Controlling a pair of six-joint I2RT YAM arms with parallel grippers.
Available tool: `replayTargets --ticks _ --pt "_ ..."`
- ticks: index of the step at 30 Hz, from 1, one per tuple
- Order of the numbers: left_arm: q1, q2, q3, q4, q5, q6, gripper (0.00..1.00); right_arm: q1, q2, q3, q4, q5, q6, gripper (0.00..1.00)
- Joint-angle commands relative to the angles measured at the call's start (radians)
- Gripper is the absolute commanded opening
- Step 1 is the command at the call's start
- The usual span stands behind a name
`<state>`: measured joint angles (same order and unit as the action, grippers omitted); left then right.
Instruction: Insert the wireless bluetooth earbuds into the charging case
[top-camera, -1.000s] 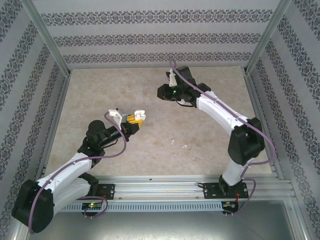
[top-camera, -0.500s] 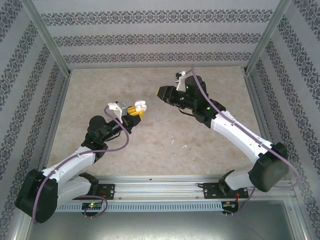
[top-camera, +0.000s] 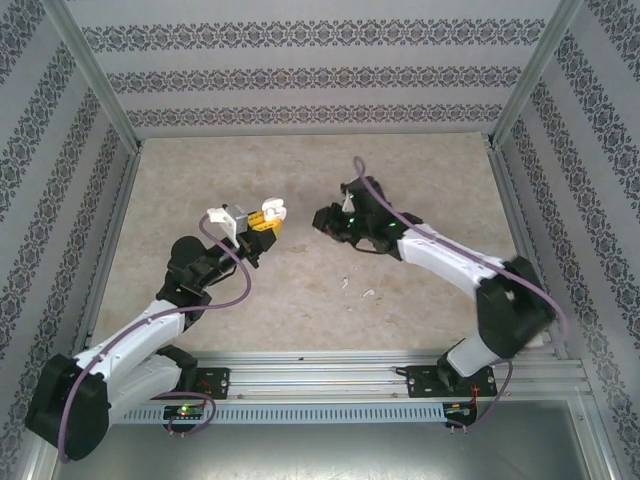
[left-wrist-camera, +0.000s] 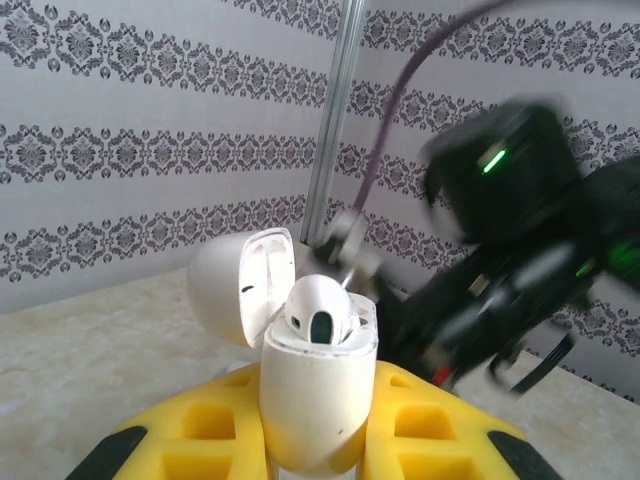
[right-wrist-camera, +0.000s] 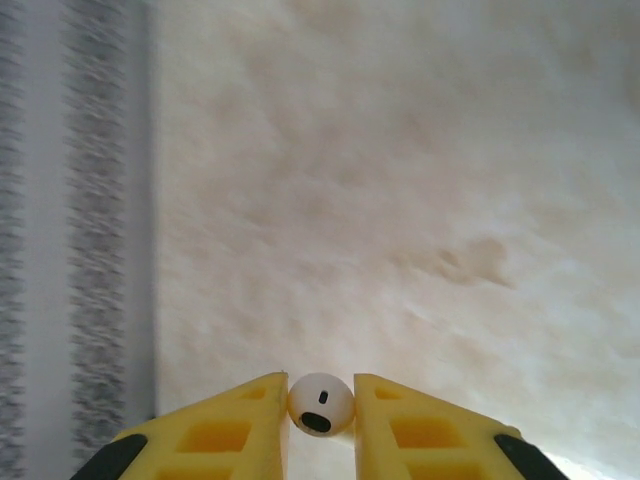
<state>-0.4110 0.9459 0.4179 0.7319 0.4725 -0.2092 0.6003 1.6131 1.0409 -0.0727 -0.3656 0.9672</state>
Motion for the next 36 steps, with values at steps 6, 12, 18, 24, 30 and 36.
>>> replayTargets --ticks 6,12,18,24,30,36 --pt "0.0 -0.099 -0.041 -0.131 -0.018 0.019 0.0 0.026 0.267 -0.01 -0.028 -0.021 -0.036 0.21" --pt "-0.001 -0.131 -0.051 -0.181 -0.024 0.032 0.0 0.027 0.271 0.015 -0.1 -0.009 -0.067 0.37" --pt "-0.001 -0.128 -0.047 -0.18 -0.019 0.032 0.0 0.009 0.143 0.021 -0.18 0.014 -0.095 0.46" --pt "-0.001 -0.106 -0.012 -0.167 -0.007 0.04 0.0 0.005 -0.107 0.008 -0.164 0.015 -0.065 0.53" --pt "-0.001 -0.043 0.024 -0.09 0.008 0.031 0.0 0.038 -0.301 -0.001 -0.052 0.024 0.043 0.64" --pt "0.0 0.012 0.056 -0.014 0.036 0.001 0.0 0.051 -0.341 -0.059 0.131 -0.032 0.21 0.68"
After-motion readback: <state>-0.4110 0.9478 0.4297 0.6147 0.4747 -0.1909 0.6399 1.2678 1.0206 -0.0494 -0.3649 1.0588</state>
